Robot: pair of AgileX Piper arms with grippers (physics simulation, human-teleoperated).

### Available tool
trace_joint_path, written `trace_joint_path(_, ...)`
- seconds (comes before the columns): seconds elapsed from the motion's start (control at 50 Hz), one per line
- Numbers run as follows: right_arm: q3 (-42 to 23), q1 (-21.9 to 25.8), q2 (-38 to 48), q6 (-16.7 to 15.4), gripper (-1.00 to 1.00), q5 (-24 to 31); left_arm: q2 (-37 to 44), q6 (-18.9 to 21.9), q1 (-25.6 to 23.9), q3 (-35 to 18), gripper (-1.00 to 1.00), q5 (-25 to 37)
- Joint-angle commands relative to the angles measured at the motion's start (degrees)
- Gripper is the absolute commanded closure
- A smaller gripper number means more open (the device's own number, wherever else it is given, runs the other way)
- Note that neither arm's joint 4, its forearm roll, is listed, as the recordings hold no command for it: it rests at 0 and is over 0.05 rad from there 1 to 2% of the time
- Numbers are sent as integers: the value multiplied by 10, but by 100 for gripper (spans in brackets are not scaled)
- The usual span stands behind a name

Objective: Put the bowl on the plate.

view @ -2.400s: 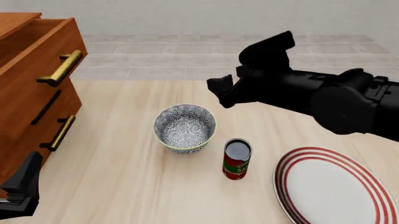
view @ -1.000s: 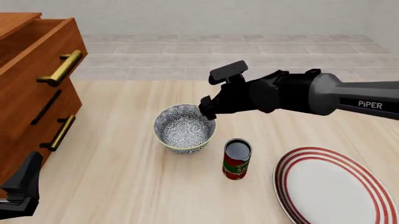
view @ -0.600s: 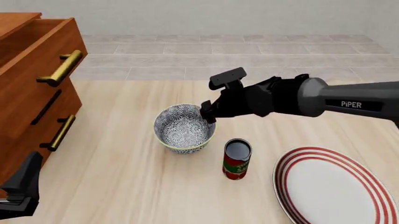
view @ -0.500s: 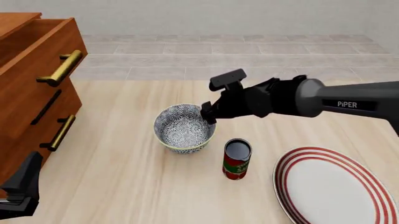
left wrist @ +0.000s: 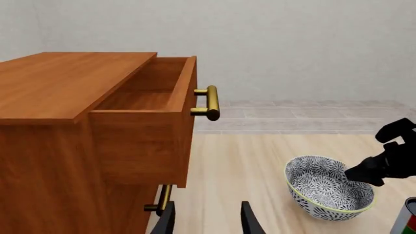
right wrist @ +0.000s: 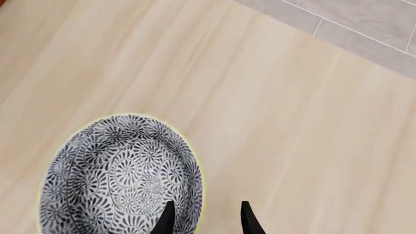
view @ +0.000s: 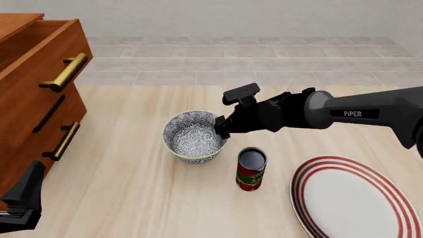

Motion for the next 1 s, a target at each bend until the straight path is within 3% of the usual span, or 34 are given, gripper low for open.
trace_joint_path(0.02,2,1,16,6,-100,-8,0,0,0,0,-100,0)
trace_joint_path(0.64,-16,3,55,11,-100,-8,0,0,0,0,-100,0)
trace_joint_path(0.66,-13,5,51,9,100,-10,0,0,0,0,-100,0)
trace_joint_path(1.0,-17,4,41,-3,100,-3,0,0,0,0,-100,0)
